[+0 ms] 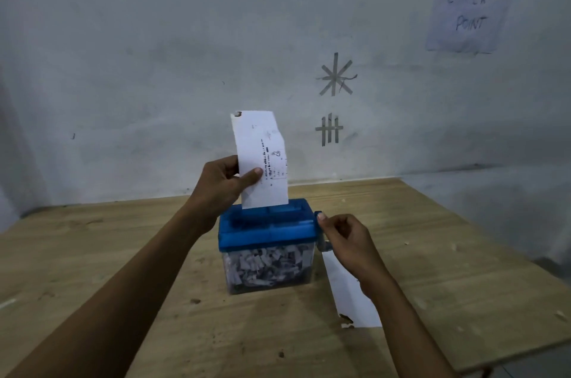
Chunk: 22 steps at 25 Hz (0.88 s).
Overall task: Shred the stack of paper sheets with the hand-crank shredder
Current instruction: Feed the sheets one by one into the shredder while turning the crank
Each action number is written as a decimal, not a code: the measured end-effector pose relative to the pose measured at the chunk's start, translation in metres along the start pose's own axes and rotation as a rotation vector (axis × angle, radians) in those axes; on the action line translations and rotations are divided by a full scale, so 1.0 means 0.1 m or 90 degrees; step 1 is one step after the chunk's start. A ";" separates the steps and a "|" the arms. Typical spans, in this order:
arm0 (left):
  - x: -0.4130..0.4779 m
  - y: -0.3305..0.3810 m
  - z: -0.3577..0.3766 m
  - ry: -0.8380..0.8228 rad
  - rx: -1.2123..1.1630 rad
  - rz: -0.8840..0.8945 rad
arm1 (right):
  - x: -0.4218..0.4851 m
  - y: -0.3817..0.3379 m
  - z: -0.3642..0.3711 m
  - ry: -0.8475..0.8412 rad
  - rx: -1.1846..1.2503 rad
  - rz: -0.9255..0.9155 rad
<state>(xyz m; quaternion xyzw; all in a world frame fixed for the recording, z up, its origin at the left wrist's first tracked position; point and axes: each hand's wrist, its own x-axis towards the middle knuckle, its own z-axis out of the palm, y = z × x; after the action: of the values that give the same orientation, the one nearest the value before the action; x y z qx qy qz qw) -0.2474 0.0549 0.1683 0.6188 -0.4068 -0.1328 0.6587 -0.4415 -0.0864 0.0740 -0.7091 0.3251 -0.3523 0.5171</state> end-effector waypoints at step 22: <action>-0.01 -0.35 -0.13 0.010 0.009 -0.040 | -0.05 0.04 0.19 -0.041 -0.003 0.011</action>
<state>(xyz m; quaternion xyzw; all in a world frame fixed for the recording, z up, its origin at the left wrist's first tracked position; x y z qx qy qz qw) -0.2274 0.0573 0.1368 0.6369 -0.3830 -0.1456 0.6531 -0.4289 -0.0743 0.0651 -0.7186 0.3147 -0.3241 0.5287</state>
